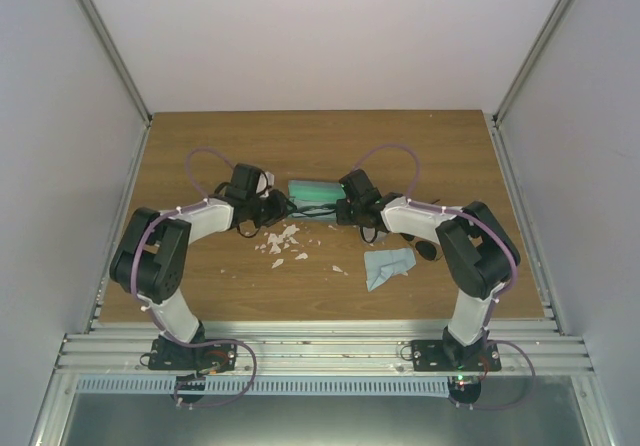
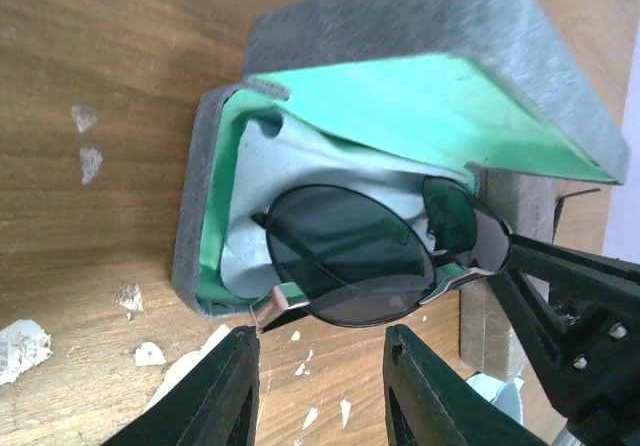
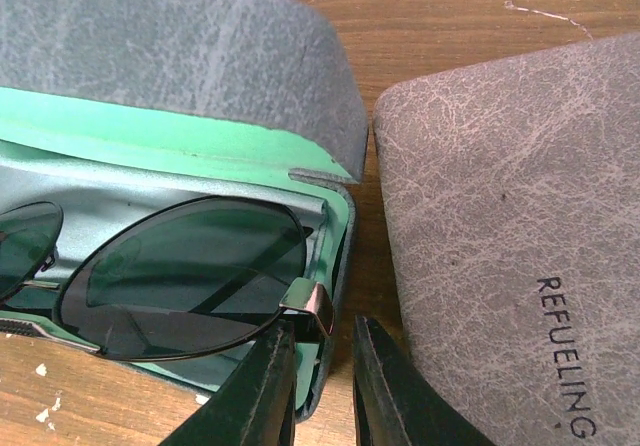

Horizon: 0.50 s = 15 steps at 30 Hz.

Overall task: Organize the sunglasses
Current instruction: Adjust the sunglasses in the sunglasses case.

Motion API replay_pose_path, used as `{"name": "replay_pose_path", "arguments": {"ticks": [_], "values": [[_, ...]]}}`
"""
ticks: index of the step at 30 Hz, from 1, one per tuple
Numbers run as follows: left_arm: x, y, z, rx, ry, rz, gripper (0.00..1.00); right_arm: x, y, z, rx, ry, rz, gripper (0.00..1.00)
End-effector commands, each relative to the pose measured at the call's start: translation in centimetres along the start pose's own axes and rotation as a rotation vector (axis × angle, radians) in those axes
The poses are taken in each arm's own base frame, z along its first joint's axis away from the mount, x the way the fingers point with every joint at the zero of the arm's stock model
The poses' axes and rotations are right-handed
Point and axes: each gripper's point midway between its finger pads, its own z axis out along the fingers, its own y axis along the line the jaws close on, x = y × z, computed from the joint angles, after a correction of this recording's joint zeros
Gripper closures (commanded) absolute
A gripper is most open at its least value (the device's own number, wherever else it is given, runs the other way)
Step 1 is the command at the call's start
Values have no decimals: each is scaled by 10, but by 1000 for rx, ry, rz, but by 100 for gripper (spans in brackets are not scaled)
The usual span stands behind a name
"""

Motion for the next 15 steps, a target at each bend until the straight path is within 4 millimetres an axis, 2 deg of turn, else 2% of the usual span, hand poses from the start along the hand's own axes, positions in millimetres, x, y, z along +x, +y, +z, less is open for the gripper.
{"name": "replay_pose_path", "arguments": {"ticks": [1, 4, 10, 15], "values": [[5, -2, 8, 41, 24, -27, 63, -10, 7, -2, -17, -36, 16, 83], [3, -3, 13, 49, 28, -32, 63, -9, 7, -1, -19, -33, 16, 83], [5, 1, 25, 50, 61, -53, 72, -10, 8, -1, -24, -33, 18, 84], [-8, -5, 25, 53, 31, -32, 79, -8, 8, 0, -30, -29, 19, 87]]}}
